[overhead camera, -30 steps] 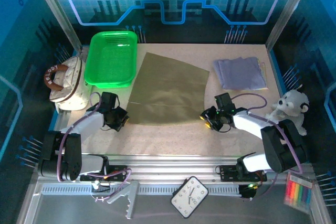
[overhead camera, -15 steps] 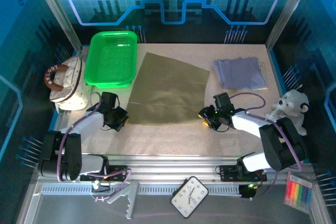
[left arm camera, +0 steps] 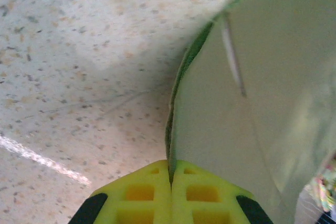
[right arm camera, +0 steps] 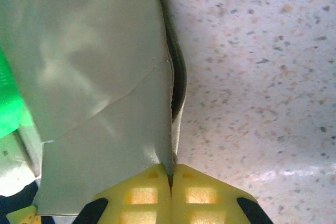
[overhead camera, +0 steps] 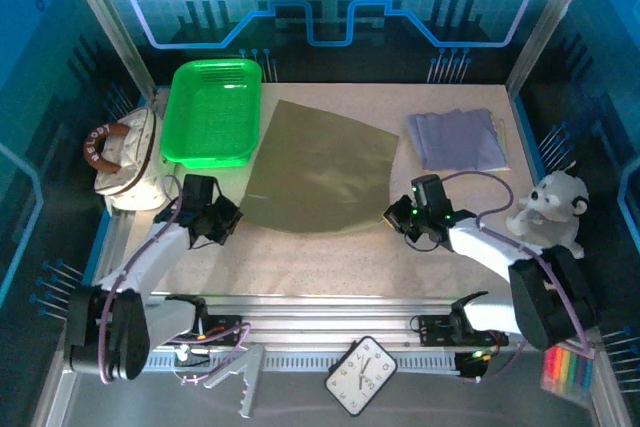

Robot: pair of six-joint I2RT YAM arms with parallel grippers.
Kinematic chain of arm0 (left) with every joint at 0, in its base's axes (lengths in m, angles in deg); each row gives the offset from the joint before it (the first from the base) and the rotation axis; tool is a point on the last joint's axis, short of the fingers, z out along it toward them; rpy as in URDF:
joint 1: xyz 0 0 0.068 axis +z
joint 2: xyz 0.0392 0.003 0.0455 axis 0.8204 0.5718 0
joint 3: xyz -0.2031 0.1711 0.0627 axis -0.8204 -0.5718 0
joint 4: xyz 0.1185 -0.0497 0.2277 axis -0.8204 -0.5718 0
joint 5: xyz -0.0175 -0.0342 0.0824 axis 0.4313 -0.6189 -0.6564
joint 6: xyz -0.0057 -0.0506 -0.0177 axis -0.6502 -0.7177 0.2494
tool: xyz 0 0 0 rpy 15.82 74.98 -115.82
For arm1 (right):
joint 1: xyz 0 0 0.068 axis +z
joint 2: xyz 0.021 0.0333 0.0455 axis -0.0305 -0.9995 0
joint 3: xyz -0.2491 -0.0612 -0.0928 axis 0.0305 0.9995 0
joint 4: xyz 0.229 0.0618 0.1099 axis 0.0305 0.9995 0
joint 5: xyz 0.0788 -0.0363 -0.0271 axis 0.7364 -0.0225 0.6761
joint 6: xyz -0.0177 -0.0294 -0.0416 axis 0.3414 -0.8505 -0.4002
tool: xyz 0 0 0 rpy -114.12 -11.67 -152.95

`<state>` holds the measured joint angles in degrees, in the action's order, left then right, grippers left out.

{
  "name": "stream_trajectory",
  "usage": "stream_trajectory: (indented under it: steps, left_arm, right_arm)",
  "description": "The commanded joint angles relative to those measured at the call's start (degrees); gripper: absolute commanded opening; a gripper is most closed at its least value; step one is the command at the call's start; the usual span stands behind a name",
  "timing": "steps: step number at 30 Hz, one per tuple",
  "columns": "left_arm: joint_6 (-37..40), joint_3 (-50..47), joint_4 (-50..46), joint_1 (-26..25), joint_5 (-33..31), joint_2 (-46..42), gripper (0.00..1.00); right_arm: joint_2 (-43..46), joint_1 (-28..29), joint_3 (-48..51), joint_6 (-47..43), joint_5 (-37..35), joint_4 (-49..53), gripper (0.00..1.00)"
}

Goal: Fold and stack the skirts

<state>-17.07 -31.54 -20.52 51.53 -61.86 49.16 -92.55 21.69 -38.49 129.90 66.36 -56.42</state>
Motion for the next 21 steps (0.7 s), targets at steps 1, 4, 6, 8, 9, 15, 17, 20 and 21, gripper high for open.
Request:
stream_trajectory:
  steps: [1,4,6,8,9,15,17,20,21]
  left_arm:
    - [2.1,3.3,-4.7,-0.2,-0.3,-5.3,0.00]
    - [2.4,4.8,-8.7,-0.3,0.1,-10.2,0.00]
    - [2.8,5.9,-11.9,-0.6,-1.1,-13.2,0.00]
    - [3.4,7.5,-14.4,-0.7,-2.0,-15.6,0.00]
    - [3.8,8.7,-14.5,-0.7,-2.2,-16.2,0.00]
    - [10.9,23.4,-11.6,-0.7,-2.0,-6.6,0.00]
    - [12.8,27.1,-8.4,-0.6,-1.7,-1.7,0.00]
    - [14.1,31.7,-4.5,-0.6,-0.6,6.0,0.00]
    - [14.8,33.4,-3.8,-0.7,0.0,8.8,0.00]
  right_arm:
    - [5.3,0.8,-1.0,-2.0,-2.0,4.8,0.00]
    - [9.5,1.3,-3.3,-4.0,-2.8,9.8,0.00]
    - [11.7,1.7,-4.5,-4.5,-3.5,13.2,0.00]
    - [13.5,1.8,-5.4,-4.2,-4.3,15.8,0.00]
    - [14.4,1.7,-5.6,-3.5,-5.2,16.4,0.00]
    - [12.9,-0.4,-9.2,-2.5,-9.3,10.3,0.00]
    - [9.8,-1.3,-12.2,-4.4,-10.3,9.7,0.00]
    - [4.4,-3.0,-16.2,-6.0,-11.2,8.8,0.00]
    - [2.4,-3.5,-17.1,-5.9,-11.3,8.3,0.00]
